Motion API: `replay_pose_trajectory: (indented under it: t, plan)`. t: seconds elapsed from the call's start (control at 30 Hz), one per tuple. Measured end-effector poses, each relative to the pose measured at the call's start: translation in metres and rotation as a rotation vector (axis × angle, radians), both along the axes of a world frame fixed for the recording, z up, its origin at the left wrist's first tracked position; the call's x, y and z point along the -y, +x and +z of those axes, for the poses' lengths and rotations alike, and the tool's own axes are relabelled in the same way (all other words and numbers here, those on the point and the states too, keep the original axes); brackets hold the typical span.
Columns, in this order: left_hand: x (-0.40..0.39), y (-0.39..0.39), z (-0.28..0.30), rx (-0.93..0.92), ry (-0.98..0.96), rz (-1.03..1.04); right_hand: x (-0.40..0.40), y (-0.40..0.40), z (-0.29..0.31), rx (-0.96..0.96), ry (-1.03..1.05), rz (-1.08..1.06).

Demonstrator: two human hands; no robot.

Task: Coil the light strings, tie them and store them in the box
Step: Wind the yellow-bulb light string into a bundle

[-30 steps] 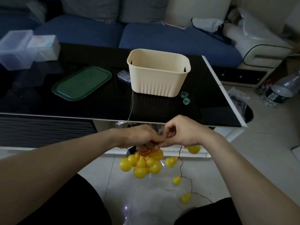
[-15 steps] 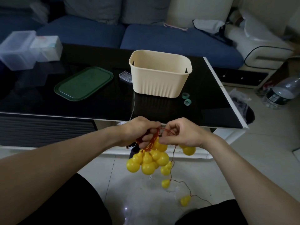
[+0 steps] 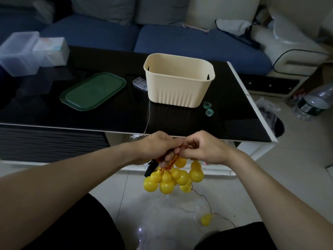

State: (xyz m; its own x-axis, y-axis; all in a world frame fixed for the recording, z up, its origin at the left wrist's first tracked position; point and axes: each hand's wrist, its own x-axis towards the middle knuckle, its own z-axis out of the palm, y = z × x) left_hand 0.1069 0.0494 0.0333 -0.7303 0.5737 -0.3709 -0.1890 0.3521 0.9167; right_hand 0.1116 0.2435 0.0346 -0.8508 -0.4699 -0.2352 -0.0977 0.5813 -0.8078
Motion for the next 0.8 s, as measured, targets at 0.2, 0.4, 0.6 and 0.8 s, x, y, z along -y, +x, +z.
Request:
replay_pose_trajectory:
  t: [0.2, 0.4, 0.6, 0.8]
  plan:
    - [0.000, -0.002, -0.001, 0.006, -0.010, -0.002, 0.004, -0.004, -0.009, -0.113, 0.079, -0.073]
    - [0.003, -0.005, 0.000, 0.123, -0.067, -0.113, 0.003, -0.006, -0.012, -0.130, 0.111, -0.071]
    - [0.005, -0.006, -0.002, 0.187, -0.039, -0.078, 0.003, -0.005, -0.012, -0.076, 0.110, -0.083]
    - [0.002, -0.011, 0.000, 0.266, 0.107, 0.141, -0.001, -0.009, -0.008, -0.105, 0.046, -0.098]
